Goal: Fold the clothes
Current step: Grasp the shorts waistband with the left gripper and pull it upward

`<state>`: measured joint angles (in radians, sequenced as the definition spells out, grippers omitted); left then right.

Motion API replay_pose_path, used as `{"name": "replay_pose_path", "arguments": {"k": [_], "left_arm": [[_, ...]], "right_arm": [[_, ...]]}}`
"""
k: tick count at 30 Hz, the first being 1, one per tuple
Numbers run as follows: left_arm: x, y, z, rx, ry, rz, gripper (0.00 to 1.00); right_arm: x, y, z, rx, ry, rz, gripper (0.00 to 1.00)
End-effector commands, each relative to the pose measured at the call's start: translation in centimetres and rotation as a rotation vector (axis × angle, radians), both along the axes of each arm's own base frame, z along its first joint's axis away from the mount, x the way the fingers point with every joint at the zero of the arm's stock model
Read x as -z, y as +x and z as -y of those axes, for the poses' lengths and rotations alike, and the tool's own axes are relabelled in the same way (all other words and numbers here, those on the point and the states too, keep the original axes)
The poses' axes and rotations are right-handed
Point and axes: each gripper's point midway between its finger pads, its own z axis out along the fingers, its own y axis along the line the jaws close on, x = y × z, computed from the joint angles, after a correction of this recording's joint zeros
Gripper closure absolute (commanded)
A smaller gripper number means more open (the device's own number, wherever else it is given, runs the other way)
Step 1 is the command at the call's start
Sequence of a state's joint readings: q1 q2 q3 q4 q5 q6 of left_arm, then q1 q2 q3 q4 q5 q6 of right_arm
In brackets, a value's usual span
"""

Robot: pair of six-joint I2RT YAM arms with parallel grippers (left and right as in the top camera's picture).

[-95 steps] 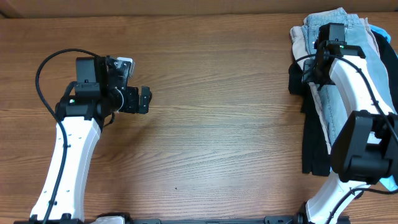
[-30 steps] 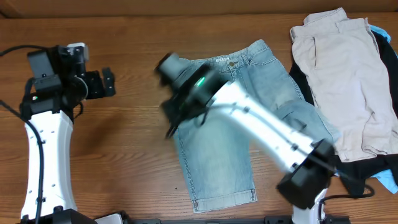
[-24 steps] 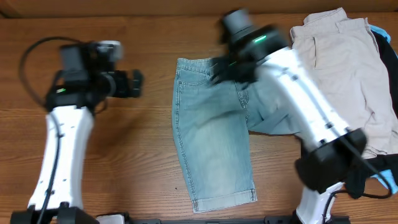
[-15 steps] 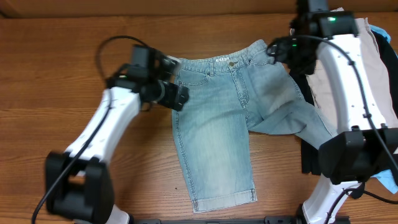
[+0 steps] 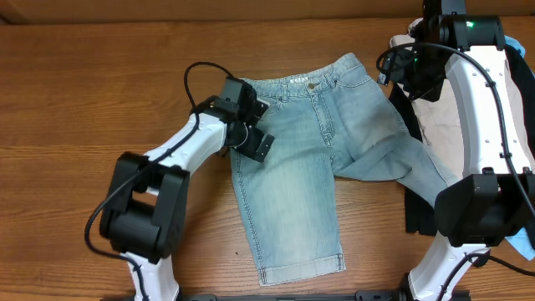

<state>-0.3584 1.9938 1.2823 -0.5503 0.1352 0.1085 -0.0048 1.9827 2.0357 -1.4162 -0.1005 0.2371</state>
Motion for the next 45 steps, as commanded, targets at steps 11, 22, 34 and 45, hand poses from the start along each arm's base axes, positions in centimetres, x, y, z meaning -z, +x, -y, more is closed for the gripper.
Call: {"name": "replay_pose_path", "arguments": {"k": [11,22,34,45], "left_arm": [[2.9,5.3,-10.3,-0.375,0.111,0.039,0.00],[-2.1,10.3,-22.0,-0.626,0.028,0.137,0.00],[-10.4,10.1,-19.4,-0.532,0.013,0.044,0.00],[-17.5,9.2,-17.6,-0.496,-0.073,0.026,0.00]], "right_arm": [[-1.8,-0.9,0.3,0.000,-0.031,0.029,0.22],[2.1,-2.3,-2.3,-0.049,0.038,-0.065,0.24],[10.5,-4.3,-6.9,-0.225,0.027,-0.125,0.27],[17.0,-5.7,-8.5,-0.296,0.119,-0.083,0.36]]}}
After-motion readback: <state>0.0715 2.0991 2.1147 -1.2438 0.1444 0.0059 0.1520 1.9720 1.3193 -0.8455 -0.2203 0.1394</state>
